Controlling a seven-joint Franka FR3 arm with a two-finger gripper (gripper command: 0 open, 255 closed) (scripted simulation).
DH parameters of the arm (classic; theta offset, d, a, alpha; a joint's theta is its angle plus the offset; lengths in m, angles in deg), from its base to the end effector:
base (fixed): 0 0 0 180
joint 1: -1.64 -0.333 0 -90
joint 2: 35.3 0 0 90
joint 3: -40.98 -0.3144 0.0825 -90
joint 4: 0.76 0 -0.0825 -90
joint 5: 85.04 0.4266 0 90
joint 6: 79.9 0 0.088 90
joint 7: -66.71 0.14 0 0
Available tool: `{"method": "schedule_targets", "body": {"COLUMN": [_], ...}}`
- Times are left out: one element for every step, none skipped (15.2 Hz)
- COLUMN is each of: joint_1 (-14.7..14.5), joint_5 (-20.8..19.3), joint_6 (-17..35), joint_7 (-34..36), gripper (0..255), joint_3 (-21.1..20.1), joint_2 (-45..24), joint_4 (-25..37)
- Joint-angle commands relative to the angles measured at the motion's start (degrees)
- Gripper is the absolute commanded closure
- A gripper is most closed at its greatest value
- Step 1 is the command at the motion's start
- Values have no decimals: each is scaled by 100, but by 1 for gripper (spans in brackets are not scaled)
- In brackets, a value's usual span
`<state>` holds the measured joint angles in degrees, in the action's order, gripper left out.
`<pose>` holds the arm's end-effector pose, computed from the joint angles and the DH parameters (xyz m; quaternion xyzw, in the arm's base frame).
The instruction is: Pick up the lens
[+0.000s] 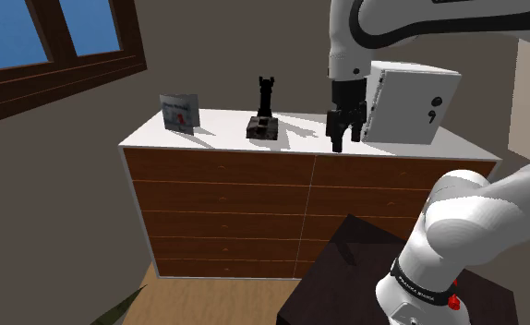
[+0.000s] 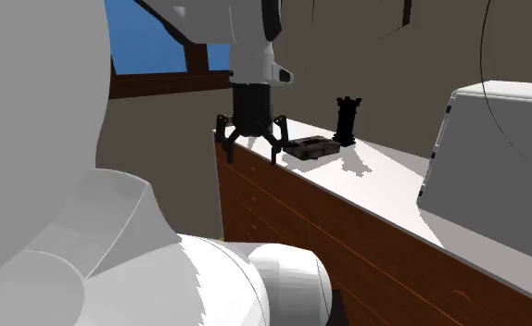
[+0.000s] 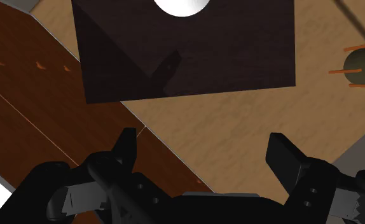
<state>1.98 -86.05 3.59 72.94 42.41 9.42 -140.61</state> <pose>0.3274 -0.0134 0.5035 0.9927 -0.0650 -0.1014 0.0044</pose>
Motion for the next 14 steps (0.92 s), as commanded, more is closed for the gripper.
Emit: {"method": "schedule_targets", "body": {"joint_1": [0,32,64,96,126,156,186,216,245,273,299,326,354,379], "joint_5": [0,51,99,145,189,230,269,307,343,378,412,445,479,511], "joint_6": [0,128,249,362,469,567,659,743,820,890,952,1008,1057,1099], "joint_7": [0,123,243,361,477,590,701,810,917,1022,1125,1226,1325,1422], "gripper": [0,0,0,0,0,0,0,0,0,0,0,0,0,0], "joint_3": [0,-16,-30,-42,-49,-56,-58,-59,-57,-52,-44,-34,-23,-8], "joint_2": [0,-243,-484,-725,-964,-1202,-1438,-1673,-1905,-2136,-2365,-2592,-2817,-3041], "joint_4": [0,111,229,354,486,624,769,919,1076,1238,1406,1580,1759,1944]}}
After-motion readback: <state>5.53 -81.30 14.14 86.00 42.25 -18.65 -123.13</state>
